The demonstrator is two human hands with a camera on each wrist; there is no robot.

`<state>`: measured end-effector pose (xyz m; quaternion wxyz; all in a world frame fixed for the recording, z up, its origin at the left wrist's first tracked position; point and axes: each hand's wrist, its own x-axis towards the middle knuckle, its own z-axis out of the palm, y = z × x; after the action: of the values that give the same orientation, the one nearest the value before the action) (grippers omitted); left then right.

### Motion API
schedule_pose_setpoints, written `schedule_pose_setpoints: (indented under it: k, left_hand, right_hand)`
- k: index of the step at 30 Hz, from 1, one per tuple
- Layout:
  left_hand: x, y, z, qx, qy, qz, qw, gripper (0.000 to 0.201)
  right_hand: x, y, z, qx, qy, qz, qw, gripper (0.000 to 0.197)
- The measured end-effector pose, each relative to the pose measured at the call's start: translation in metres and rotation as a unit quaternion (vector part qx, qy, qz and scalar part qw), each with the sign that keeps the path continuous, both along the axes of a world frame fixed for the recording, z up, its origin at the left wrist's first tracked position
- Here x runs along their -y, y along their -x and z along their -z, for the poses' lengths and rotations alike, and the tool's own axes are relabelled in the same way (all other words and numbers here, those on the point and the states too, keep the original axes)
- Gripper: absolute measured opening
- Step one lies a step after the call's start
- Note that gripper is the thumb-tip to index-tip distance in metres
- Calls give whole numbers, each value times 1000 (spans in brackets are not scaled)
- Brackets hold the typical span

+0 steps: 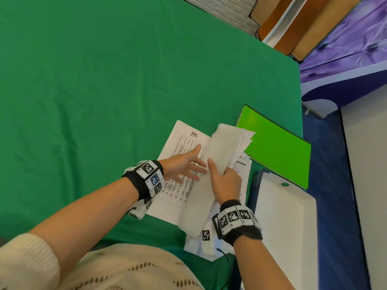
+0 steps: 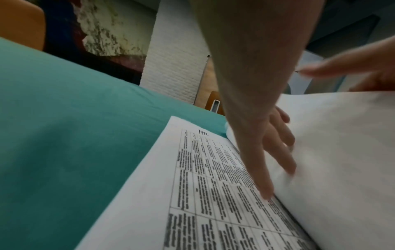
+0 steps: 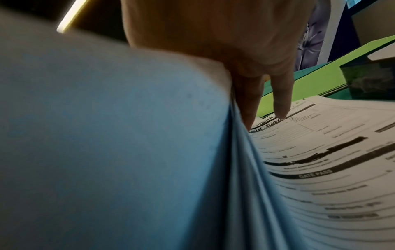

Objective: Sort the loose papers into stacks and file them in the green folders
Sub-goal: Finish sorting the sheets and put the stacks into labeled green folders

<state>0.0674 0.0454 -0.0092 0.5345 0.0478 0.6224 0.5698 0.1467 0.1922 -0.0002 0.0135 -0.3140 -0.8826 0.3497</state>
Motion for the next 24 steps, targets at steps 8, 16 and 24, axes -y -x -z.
schedule_pose_setpoints:
  k: [8, 16, 24]
  left_hand:
    - [27, 14, 39, -300, 423, -39, 854, 43]
    - [30, 17, 31, -285, 404, -150, 856, 47]
    - [13, 2, 4, -344, 264, -45, 900, 20]
  right_hand:
    - [-11, -9, 5, 6, -33, 16, 999, 33]
    - [-11, -9, 5, -4, -39, 7, 999, 30]
    - [-7, -8, 5, -8, -13, 25, 1000, 31]
